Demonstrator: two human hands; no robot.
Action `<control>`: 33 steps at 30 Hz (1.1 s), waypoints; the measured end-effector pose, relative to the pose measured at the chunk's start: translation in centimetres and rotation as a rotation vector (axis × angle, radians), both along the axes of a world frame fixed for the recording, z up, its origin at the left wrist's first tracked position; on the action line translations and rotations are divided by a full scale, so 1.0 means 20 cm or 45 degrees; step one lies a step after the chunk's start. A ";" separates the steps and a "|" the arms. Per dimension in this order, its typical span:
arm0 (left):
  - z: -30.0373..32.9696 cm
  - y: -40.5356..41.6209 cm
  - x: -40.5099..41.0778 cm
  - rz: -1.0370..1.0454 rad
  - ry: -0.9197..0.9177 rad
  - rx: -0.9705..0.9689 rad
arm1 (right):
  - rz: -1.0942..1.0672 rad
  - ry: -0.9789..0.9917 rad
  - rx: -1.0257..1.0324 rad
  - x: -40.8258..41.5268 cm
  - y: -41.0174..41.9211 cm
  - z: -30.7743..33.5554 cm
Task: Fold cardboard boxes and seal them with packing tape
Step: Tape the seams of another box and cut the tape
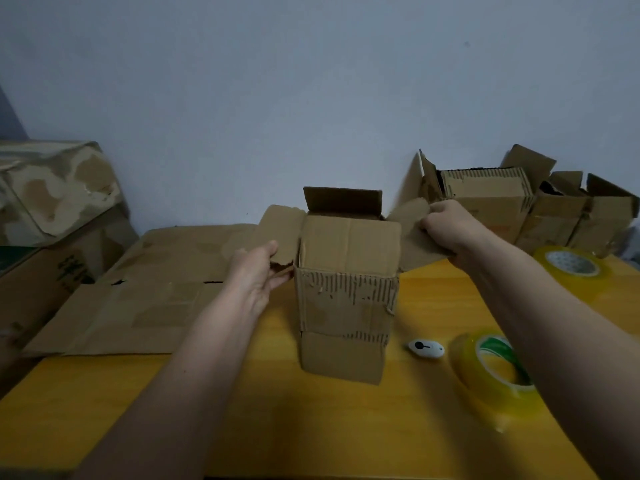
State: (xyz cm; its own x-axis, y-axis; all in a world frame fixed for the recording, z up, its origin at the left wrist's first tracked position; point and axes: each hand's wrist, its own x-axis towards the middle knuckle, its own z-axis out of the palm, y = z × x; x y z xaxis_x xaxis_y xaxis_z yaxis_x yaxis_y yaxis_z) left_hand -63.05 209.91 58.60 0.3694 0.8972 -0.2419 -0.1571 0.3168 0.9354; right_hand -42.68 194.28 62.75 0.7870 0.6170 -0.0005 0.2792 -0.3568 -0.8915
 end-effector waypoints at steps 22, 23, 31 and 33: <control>-0.29 -0.05 0.01 0.000 1.133 1.172 | -0.040 0.171 -0.044 0.06 0.05 -0.30; -0.29 -0.05 0.01 -0.146 1.074 1.275 | -0.078 0.119 -0.038 0.06 0.04 -0.32; -0.28 -0.10 -0.05 -0.482 0.744 1.258 | 0.015 -0.068 -0.064 0.04 -0.06 -0.39; -0.28 -0.15 -0.03 -0.393 0.821 1.265 | -0.031 -0.143 -0.138 0.02 -0.06 -0.43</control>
